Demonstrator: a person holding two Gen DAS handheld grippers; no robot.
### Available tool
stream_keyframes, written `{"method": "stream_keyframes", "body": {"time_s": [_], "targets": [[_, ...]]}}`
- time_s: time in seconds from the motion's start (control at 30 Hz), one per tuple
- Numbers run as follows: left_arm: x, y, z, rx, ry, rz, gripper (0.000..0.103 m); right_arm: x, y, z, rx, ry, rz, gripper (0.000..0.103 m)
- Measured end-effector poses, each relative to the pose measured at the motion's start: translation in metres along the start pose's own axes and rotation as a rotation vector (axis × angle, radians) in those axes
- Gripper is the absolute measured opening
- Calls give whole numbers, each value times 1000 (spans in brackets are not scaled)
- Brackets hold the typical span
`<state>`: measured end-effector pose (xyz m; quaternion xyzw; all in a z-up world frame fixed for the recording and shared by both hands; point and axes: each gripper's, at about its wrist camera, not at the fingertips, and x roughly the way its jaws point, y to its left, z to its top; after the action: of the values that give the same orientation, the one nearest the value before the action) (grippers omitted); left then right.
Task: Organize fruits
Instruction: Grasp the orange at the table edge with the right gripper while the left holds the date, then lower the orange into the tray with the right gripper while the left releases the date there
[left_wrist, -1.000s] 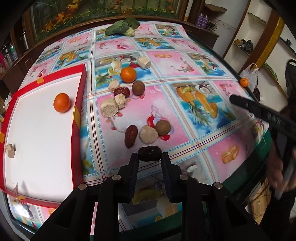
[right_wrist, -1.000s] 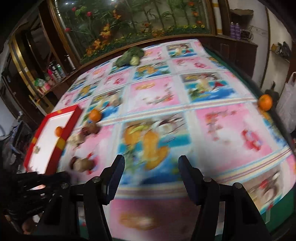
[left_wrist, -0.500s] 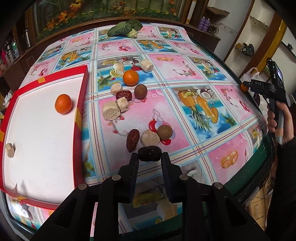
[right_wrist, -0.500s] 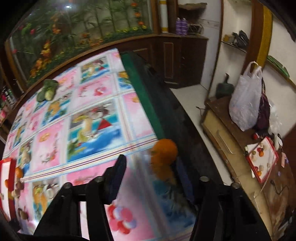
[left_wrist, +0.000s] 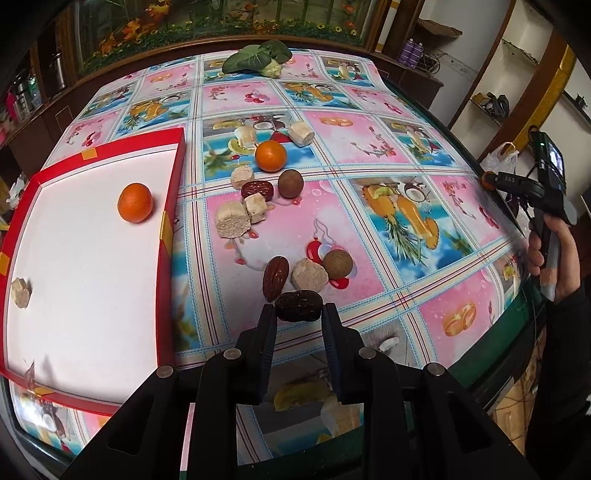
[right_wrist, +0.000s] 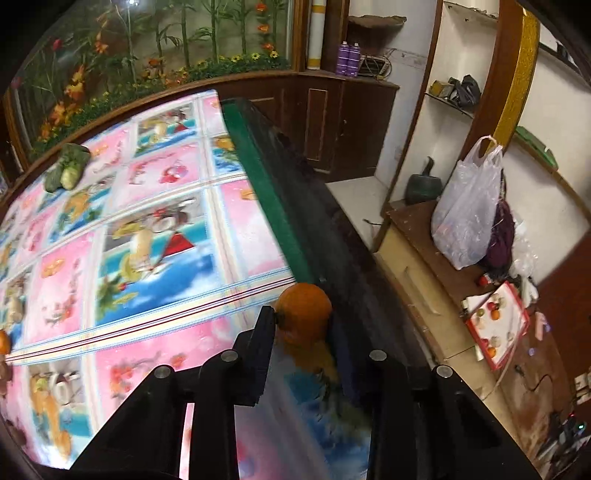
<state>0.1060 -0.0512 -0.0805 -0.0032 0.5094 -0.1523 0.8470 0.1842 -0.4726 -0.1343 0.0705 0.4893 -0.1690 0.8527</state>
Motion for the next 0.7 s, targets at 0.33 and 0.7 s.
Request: {"method": "stream_keyframes", "body": {"time_s": [0.33, 0.7], "targets": [[-12, 10, -2, -17, -31, -5, 24, -115, 110, -56, -102, -122, 297, 32], [-74, 94, -16, -175, -124, 73, 24, -174, 254, -107, -303, -77, 646, 31]]}}
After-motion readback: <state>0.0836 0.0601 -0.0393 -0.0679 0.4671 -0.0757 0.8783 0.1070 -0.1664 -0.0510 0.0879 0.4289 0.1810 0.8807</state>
